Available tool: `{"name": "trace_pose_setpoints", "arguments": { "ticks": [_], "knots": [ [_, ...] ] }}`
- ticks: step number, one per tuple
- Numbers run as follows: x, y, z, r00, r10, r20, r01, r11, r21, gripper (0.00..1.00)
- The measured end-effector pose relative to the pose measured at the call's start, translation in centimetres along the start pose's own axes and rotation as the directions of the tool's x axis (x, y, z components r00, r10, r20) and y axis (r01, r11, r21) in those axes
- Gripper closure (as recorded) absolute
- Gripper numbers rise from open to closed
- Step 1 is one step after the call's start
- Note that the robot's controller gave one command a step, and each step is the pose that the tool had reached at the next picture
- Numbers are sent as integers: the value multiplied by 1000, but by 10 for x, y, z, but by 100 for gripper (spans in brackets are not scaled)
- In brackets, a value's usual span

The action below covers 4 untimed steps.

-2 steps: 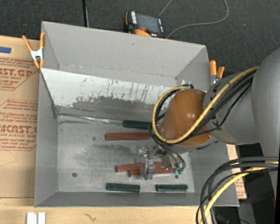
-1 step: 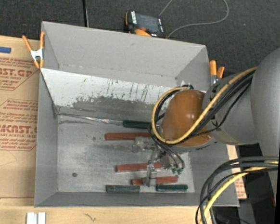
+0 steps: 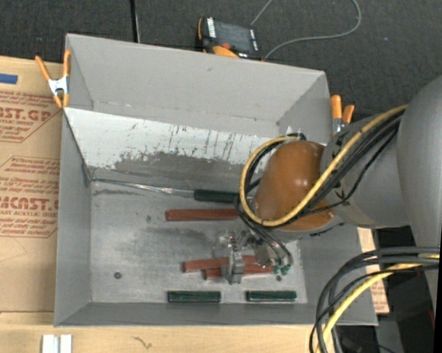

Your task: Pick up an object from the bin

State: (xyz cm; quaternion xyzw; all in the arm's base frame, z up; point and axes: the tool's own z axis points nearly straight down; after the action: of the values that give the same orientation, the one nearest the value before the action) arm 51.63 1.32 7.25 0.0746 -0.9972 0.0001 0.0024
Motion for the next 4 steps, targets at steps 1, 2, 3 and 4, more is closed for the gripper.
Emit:
{"name": "trace_pose_setpoints", "arguments": {
  "ticks": [1,2,3,4],
  "knots": [
    [-1,0,2,1000,0,8,0,1000,0,0],
    [0,0,0,1000,0,0,0,1000,0,100],
    [-1,0,2,1000,0,8,0,1000,0,0],
    [0,0,0,1000,0,0,0,1000,0,100]
  ]
}}
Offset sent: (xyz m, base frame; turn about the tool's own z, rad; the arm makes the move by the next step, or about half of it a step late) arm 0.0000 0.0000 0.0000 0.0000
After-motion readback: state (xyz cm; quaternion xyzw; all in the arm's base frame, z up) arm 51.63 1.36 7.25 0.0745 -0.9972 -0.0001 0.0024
